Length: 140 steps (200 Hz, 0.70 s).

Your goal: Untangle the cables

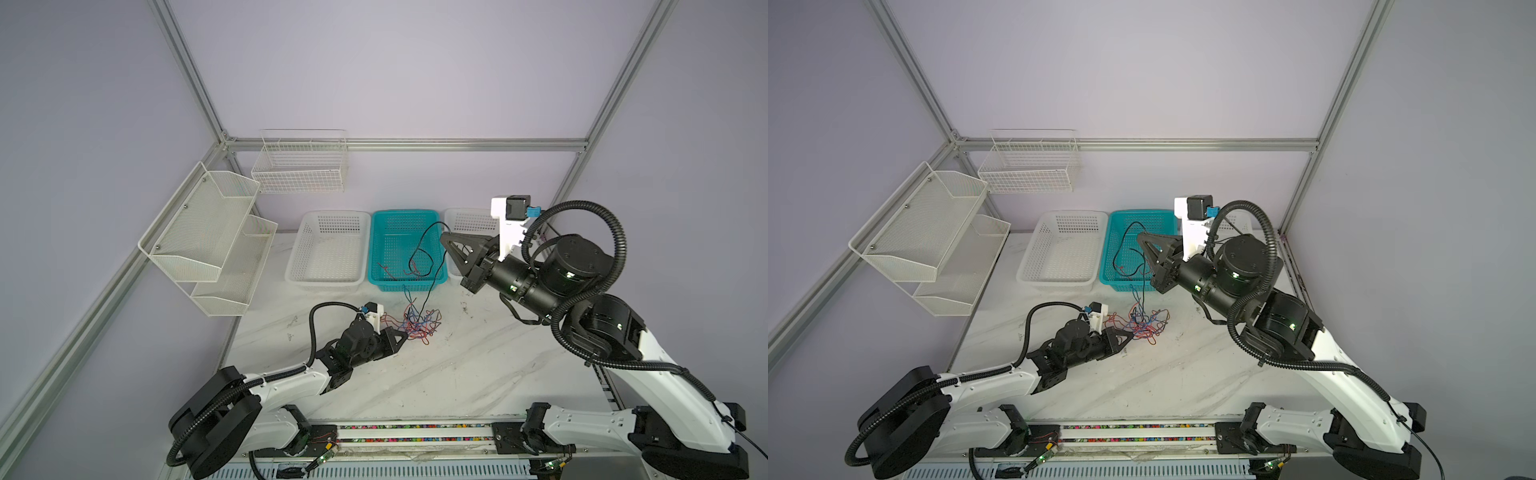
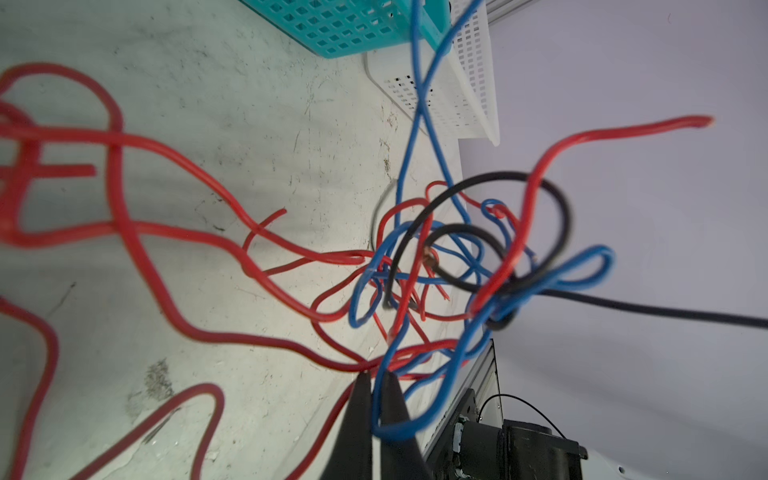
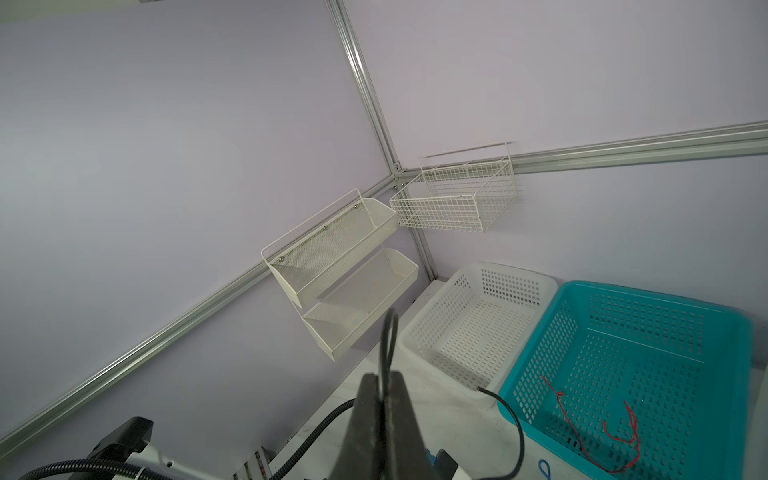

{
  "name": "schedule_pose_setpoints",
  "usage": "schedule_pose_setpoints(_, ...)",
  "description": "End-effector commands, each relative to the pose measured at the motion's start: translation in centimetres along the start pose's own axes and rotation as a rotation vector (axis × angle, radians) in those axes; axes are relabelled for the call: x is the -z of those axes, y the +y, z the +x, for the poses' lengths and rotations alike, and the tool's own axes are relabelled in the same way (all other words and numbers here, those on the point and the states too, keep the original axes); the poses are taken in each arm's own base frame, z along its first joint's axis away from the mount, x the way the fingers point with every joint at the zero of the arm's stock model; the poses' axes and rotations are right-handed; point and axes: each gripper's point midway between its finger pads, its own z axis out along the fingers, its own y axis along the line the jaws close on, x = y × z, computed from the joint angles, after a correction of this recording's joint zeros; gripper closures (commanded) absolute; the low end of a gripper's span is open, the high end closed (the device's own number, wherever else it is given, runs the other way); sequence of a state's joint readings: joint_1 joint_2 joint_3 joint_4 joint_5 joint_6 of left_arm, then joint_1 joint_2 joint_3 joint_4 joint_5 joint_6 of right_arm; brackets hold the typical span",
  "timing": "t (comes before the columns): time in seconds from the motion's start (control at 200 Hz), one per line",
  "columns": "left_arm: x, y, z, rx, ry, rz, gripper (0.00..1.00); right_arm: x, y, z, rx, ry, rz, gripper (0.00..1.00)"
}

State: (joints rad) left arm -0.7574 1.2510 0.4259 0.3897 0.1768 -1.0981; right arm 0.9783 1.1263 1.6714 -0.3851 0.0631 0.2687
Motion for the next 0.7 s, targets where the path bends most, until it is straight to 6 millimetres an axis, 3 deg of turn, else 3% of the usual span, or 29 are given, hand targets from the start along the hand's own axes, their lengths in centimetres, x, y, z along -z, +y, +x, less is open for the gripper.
schedule_pose_setpoints(0.0,0.3,6.6,2.4,0.017,0.069,-0.196,1.0,3.1,0.8,-5.4,0.031,-0.144,0.008,1.0)
schedule_pose_setpoints(0.23,0.8,9.9,2.8,0.037,0.088,-0.264,1.0,6.3,0.2,-9.0,0.059,-0.213,0.081,1.0)
schedule_pose_setpoints(0.365,1.1,11.3,3.1,0.052,0.097,-0.286,1.0,7.6,-0.2,-10.2,0.07,-0.237,0.116,1.0)
schedule_pose_setpoints(0.515,1.2,11.3,3.1,0.063,0.094,-0.265,1.0,6.3,0.0,-7.6,0.074,-0.172,0.074,1.0)
schedule_pose_setpoints(0.67,0.9,7.5,2.5,0.041,0.098,-0.108,1.0,4.2,0.1,-3.7,0.05,-0.084,0.024,1.0)
schedule_pose_setpoints(0.695,0.9,6.8,2.4,0.036,0.1,-0.084,0.93,3.9,0.2,-3.3,0.044,-0.076,0.017,1.0)
